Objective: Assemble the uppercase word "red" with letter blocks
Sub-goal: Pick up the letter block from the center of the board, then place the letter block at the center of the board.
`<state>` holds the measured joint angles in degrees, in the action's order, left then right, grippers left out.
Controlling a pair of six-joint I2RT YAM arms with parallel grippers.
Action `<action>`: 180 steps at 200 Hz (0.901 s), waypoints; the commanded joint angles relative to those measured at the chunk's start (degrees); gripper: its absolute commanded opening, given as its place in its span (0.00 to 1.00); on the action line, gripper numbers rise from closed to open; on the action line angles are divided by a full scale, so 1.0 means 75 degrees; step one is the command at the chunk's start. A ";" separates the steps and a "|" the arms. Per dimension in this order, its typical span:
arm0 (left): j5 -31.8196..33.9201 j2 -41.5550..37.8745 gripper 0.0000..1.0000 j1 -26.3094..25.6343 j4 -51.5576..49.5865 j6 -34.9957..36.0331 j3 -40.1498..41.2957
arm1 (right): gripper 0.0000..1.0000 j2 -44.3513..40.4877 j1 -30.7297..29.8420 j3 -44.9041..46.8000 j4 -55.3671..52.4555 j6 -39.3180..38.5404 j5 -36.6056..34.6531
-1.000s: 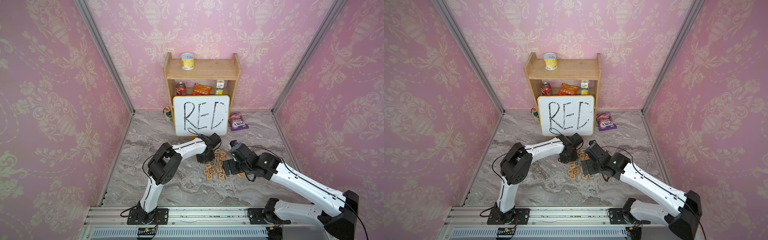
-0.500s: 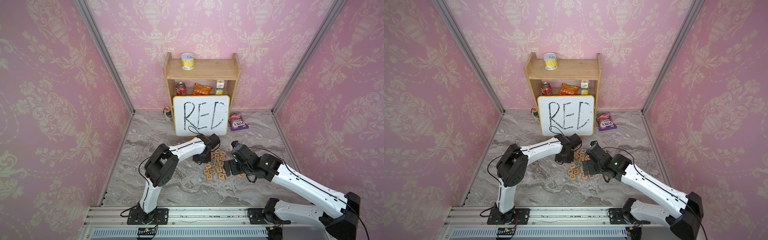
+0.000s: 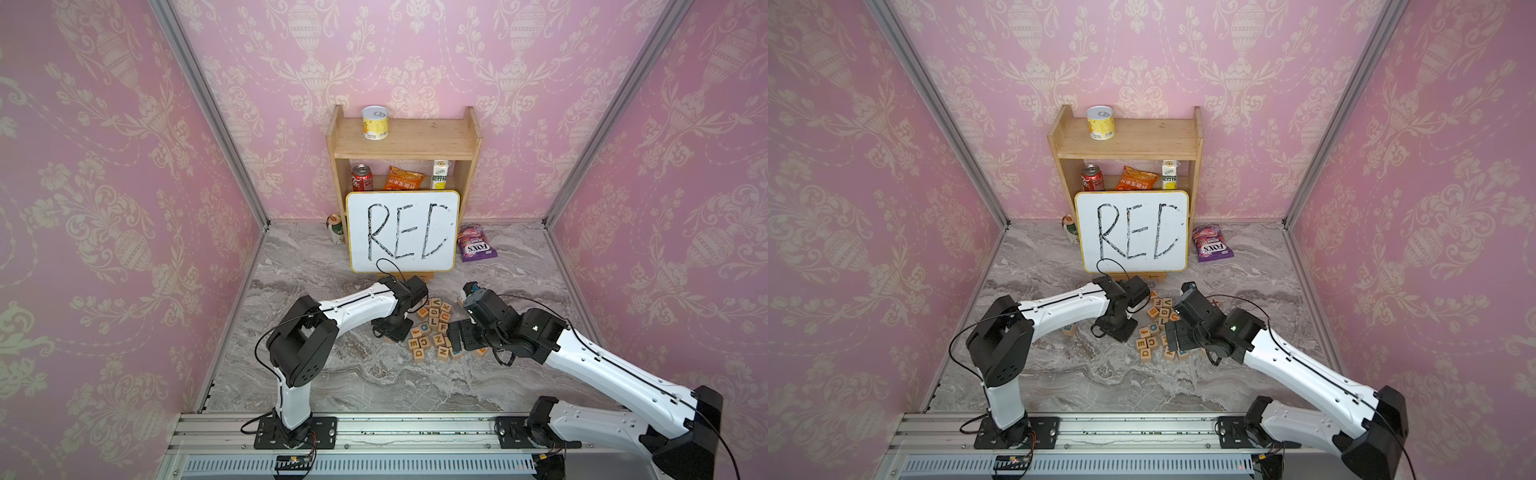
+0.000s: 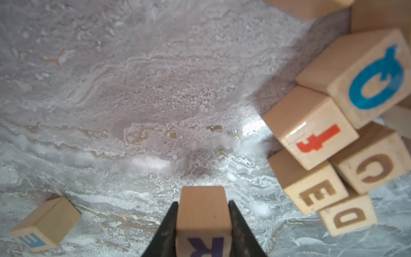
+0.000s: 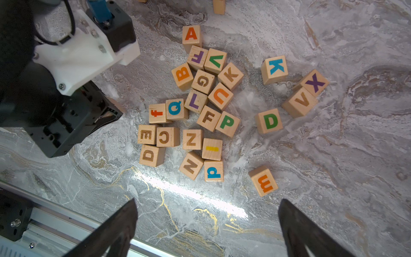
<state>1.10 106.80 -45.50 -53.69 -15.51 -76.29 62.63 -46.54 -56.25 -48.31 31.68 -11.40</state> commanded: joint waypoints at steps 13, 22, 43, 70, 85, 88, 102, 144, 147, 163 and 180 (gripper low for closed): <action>-0.0240 -0.0498 0.22 0.0061 0.0386 0.1412 0.0363 | 1.00 0.0028 -0.0043 -0.0268 -0.0117 -0.0116 0.0163; -0.0356 -0.0595 0.23 0.0066 0.0541 0.1746 0.0508 | 1.00 0.0051 -0.0042 -0.0343 -0.0170 -0.0143 0.0150; -0.0375 -0.0740 0.23 0.0107 0.0925 0.2266 0.0760 | 1.00 0.0029 -0.0043 -0.0518 -0.0270 -0.0184 0.0102; -0.0638 -0.0789 0.23 0.0182 0.1303 0.2789 0.0868 | 1.00 0.0062 -0.0048 -0.0732 -0.0360 -0.0295 0.0157; -0.0650 -0.0753 0.24 0.0228 0.1457 0.2985 0.0879 | 1.00 0.0110 -0.0042 -0.0836 -0.0430 -0.0328 0.0193; -0.0702 -0.0744 0.24 0.0259 0.1479 0.3025 0.0879 | 1.00 0.0110 -0.0046 -0.0849 -0.0442 -0.0333 0.0204; -0.0810 -0.0737 0.24 0.0409 0.1635 0.3166 0.0951 | 1.00 0.0126 -0.0051 -0.0902 -0.0471 -0.0367 0.0222; -0.1038 -0.0627 0.26 0.0902 0.1838 0.3612 0.1113 | 1.00 0.0062 -0.0040 -0.0953 -0.0610 -0.0404 0.0276; -0.1047 -0.0599 0.26 0.0925 0.1849 0.3649 0.1124 | 1.00 0.0057 -0.0046 -0.0950 -0.0612 -0.0404 0.0277; -0.1056 -0.0505 0.27 0.1081 0.1952 0.3721 0.1157 | 1.00 0.0037 -0.0041 -0.0938 -0.0664 -0.0427 0.0313; -0.0862 -0.0484 0.31 0.1119 0.2255 0.3662 0.1324 | 1.00 0.0022 -0.0050 -0.0926 -0.0695 -0.0461 0.0343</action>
<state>-5.32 102.43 -37.71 -39.48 9.76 -68.05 63.26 -46.54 -61.82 -51.77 29.65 -9.58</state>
